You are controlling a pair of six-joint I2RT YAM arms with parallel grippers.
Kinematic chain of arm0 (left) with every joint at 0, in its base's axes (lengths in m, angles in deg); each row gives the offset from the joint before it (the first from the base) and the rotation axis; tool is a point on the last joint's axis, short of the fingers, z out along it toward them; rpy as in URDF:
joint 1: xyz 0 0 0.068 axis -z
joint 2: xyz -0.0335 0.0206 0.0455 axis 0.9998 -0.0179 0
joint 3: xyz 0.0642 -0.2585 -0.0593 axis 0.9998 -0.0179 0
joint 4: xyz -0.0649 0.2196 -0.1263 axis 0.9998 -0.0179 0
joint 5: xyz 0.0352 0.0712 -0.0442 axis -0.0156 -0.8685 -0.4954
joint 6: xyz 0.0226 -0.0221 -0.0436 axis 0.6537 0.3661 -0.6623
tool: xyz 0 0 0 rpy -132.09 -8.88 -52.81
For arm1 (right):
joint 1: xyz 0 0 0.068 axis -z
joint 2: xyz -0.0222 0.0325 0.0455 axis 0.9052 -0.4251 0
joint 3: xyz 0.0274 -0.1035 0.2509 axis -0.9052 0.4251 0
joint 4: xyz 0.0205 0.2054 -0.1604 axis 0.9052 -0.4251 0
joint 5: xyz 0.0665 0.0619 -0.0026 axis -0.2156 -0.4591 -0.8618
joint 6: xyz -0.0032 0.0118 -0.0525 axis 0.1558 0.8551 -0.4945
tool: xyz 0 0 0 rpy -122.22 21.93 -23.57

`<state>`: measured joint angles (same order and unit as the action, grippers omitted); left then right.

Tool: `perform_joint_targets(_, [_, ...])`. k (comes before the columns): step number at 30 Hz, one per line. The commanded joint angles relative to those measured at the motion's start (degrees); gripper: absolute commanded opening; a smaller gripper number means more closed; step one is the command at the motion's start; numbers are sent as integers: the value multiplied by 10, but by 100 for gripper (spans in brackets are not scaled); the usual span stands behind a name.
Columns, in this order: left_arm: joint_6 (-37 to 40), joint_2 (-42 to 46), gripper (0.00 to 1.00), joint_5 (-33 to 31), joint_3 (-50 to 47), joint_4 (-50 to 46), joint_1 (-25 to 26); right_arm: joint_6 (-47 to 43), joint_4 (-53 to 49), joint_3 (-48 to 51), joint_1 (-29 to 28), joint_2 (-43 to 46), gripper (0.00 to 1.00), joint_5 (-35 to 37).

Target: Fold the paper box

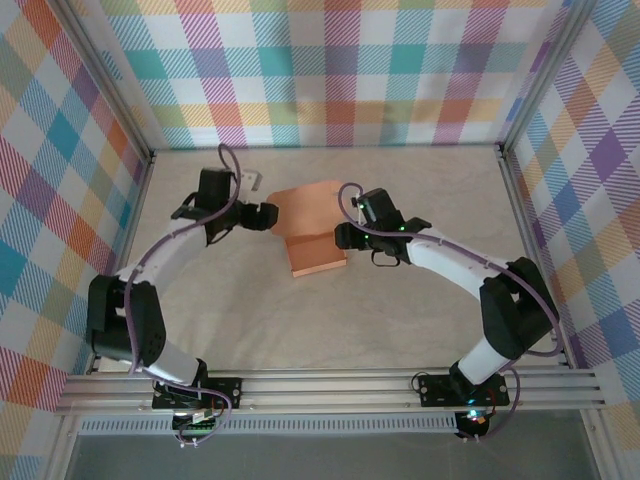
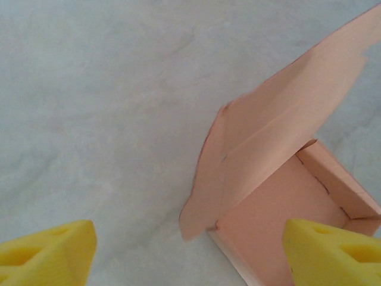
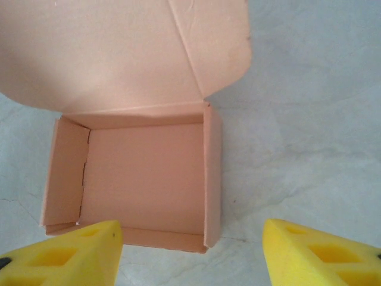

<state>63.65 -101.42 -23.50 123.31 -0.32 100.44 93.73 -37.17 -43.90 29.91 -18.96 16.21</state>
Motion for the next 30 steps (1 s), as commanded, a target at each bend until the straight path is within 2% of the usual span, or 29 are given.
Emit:
perform_joint_targets(1, [174,-61,74,67,103,-133,-5,-35,-9,-1,6,10,64,-9])
perform_joint_targets(3, [233,-109,70,73,180,-234,-5,-44,-16,-8,7,6,65,-10])
perform_joint_targets(6, [285,-165,62,67,261,-329,-4,-55,-20,-13,9,4,65,-9])
perform_joint_targets(12, [346,-236,50,74,382,-443,-5,-65,-24,-23,12,-2,66,-2])
perform_joint_targets(17, [359,-273,41,67,429,-486,-5,-67,-25,-24,12,-4,66,-2])
perform_joint_targets(26, [366,-286,33,66,428,-489,-5,-67,-27,-27,13,-10,66,-2])
perform_joint_targets(28, [366,-287,27,66,427,-485,-5,-66,-27,-28,13,-11,66,-2])
perform_joint_targets(30, [365,-289,26,71,428,-482,-4,-66,-27,-29,13,-12,66,-2])
